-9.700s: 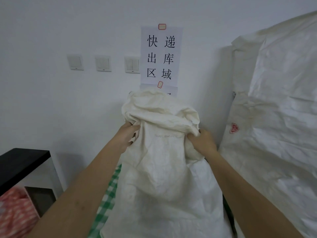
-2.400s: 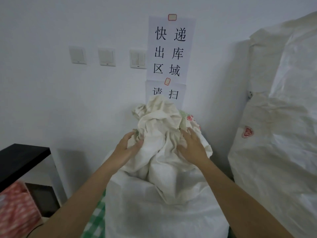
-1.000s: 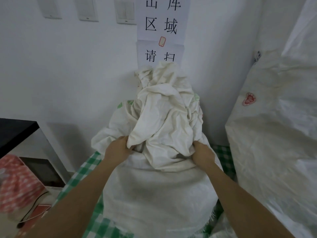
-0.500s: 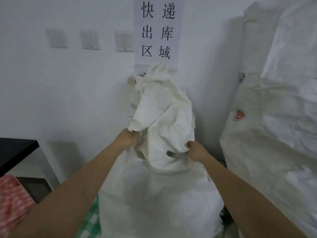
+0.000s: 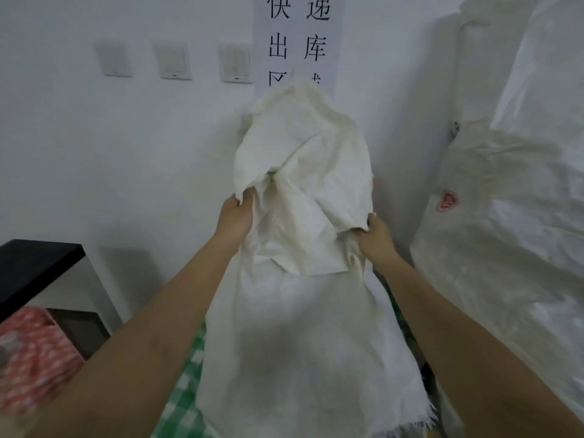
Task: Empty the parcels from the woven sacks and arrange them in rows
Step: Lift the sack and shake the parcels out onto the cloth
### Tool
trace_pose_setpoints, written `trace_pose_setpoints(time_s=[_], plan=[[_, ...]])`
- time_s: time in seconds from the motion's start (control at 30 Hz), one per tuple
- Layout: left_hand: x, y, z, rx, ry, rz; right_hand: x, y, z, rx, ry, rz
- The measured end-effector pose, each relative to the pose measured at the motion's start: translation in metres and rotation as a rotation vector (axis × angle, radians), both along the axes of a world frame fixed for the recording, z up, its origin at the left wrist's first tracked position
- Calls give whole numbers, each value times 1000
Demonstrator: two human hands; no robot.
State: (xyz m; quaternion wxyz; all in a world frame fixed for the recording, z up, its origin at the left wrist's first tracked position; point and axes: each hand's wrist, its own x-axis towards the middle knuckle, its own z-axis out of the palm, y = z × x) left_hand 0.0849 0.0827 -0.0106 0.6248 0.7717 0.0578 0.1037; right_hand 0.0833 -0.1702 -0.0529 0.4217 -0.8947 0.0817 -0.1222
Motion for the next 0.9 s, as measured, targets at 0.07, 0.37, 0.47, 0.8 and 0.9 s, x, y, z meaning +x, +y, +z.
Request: trace_pose_setpoints(time_s=[0.07,0.37,0.47,0.8,0.9], plan=[[-4,-2,-10,176,152,-77,-1,-4,-12,-140,198,96],[-3,-6,6,50,38,-16,4,-15,3,-168,218,75],[0,-6,25,-81,-44,-5,12,-13,28,-48,6,60],[-2,-3,24,-94,-56,-46,-2,-11,18,-8,-35,-28],[-6,-4,14,67,33,-126,-9,-18,6,-117,167,14]])
